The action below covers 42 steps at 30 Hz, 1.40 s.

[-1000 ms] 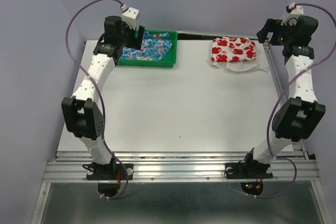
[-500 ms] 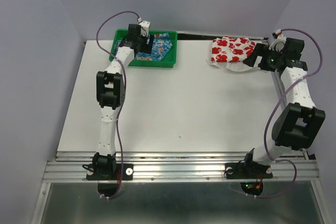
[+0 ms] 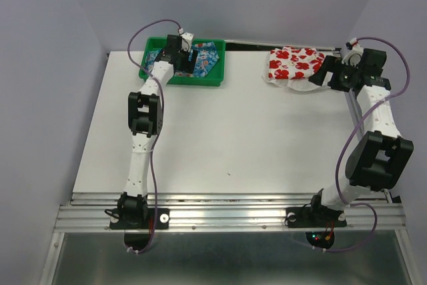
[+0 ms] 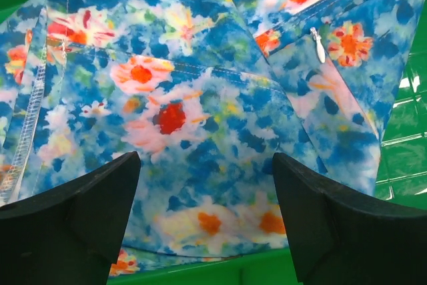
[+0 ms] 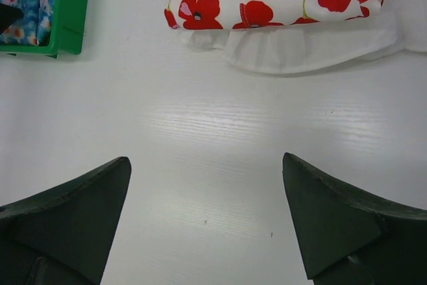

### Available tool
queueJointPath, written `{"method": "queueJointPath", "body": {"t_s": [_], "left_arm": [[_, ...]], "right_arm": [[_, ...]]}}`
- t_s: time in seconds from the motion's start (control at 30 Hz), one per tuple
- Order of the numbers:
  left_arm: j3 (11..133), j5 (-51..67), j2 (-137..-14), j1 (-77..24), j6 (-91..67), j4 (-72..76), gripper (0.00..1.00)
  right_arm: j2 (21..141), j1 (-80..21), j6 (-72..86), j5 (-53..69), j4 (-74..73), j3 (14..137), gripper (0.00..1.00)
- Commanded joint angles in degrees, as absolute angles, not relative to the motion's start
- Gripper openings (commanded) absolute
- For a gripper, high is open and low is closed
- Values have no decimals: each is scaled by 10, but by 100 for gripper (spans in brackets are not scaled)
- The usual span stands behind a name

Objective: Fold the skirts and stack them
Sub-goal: Grab the skirt from the pile

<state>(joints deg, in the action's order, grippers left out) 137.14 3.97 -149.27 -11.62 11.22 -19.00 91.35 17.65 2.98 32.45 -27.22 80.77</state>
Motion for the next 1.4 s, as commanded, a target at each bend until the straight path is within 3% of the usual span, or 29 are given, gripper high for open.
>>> {"method": "queueJointPath", "body": {"t_s": [0.0, 0.1, 0.13, 0.3, 0.37, 0.43, 0.5, 0.53, 0.57, 0.83, 1.0, 1.1, 1.37], "left_arm": [[1424, 39, -1514, -121, 127, -268, 88], [1413, 50, -1526, -120, 124, -299, 87], [1421, 52, -1534, -120, 119, -318, 99], [1426, 76, -1531, -115, 85, -326, 98], [1426, 74, -1534, -114, 77, -321, 91], [1431, 74, -1535, -114, 72, -317, 74], [1426, 77, -1531, -114, 70, -311, 31], [1422, 78, -1527, -113, 69, -303, 4], [1422, 80, -1526, -114, 69, -301, 0], [1380, 68, -1442, -113, 98, -219, 0], [1428, 45, -1355, -113, 116, -166, 0], [1392, 39, -1274, -113, 107, -95, 0], [1353, 125, -1128, -113, 69, -18, 0]], "right_arm": [[907, 180, 25, 330, -283, 831, 100], [909, 180, 24, 331, -286, 832, 100], [911, 180, 24, 331, -288, 834, 100], [912, 180, 25, 330, -291, 837, 100], [912, 180, 25, 330, -291, 837, 100], [912, 180, 25, 328, -291, 838, 100], [911, 180, 23, 326, -291, 836, 100], [910, 180, 23, 325, -292, 835, 100], [910, 180, 25, 326, -292, 834, 100], [904, 180, 32, 334, -291, 829, 100], [895, 180, 41, 348, -284, 829, 100], [885, 180, 49, 355, -275, 823, 100], [857, 180, 35, 374, -275, 817, 100]]}}
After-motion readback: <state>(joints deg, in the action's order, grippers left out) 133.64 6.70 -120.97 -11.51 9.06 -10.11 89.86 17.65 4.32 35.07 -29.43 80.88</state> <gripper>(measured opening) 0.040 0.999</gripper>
